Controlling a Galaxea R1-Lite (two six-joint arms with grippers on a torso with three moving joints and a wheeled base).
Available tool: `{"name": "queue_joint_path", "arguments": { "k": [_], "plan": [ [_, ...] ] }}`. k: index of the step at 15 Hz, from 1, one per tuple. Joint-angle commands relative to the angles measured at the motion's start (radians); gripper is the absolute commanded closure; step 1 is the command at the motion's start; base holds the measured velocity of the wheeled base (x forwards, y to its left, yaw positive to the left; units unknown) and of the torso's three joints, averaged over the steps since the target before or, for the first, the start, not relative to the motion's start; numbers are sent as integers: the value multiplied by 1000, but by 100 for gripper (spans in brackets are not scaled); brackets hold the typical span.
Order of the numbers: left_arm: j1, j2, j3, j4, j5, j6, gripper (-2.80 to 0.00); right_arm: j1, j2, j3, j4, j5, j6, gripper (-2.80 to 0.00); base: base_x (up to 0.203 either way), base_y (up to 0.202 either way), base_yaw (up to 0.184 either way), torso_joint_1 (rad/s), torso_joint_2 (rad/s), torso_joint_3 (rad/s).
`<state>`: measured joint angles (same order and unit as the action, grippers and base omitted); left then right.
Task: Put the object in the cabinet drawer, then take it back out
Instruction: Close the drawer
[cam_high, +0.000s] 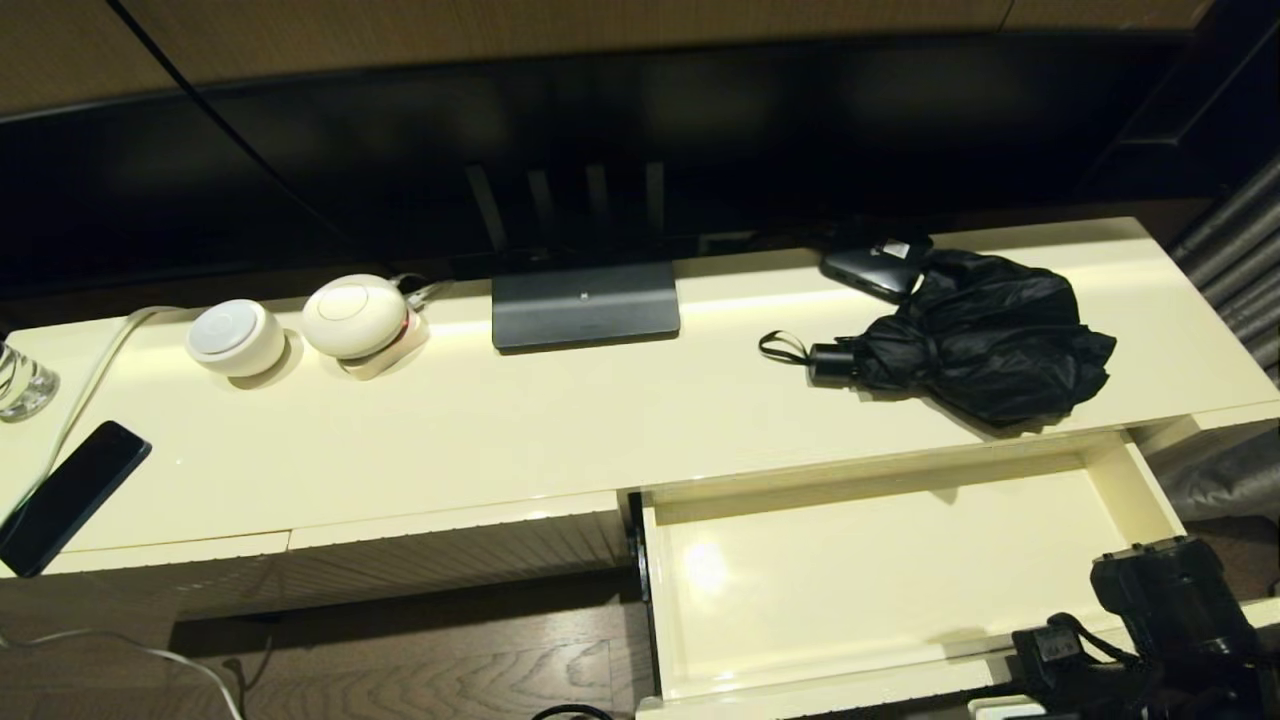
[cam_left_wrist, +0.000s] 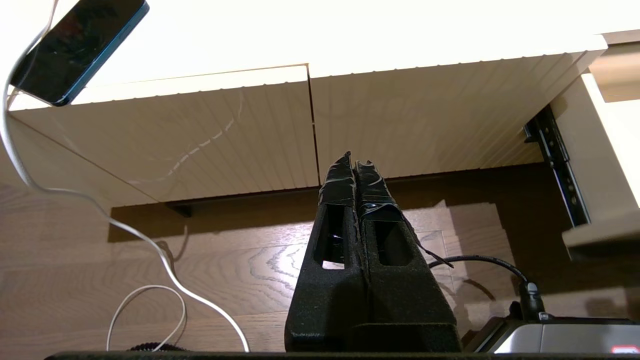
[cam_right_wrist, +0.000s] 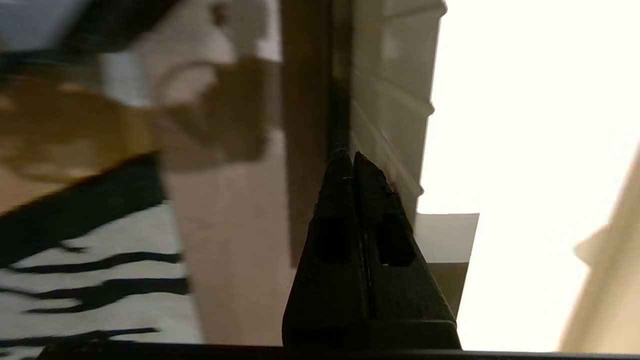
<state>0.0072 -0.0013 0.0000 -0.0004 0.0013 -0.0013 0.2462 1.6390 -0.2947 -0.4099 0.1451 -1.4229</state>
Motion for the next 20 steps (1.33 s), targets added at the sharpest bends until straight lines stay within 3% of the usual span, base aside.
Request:
{"name": "queue_joint_path", "arguments": {
  "k": [1, 7, 13, 20],
  "plan": [
    [0, 1, 3, -1, 0, 0, 0, 1, 24, -1, -44, -22, -8, 0, 0, 0, 0, 0, 0, 0],
    [0, 1, 3, 0, 0, 0, 0, -1, 47, -33, -155, -60, -20, 0, 0, 0, 0, 5, 1, 2],
    [0, 1, 3, -1, 0, 0, 0, -1, 81, -89, -189, -149, -51, 0, 0, 0, 0, 0, 0, 0],
    [0, 1, 3, -1, 0, 0, 0, -36, 165, -205, -243, -153, -49, 0, 0, 0, 0, 0, 0, 0]
  ]
}}
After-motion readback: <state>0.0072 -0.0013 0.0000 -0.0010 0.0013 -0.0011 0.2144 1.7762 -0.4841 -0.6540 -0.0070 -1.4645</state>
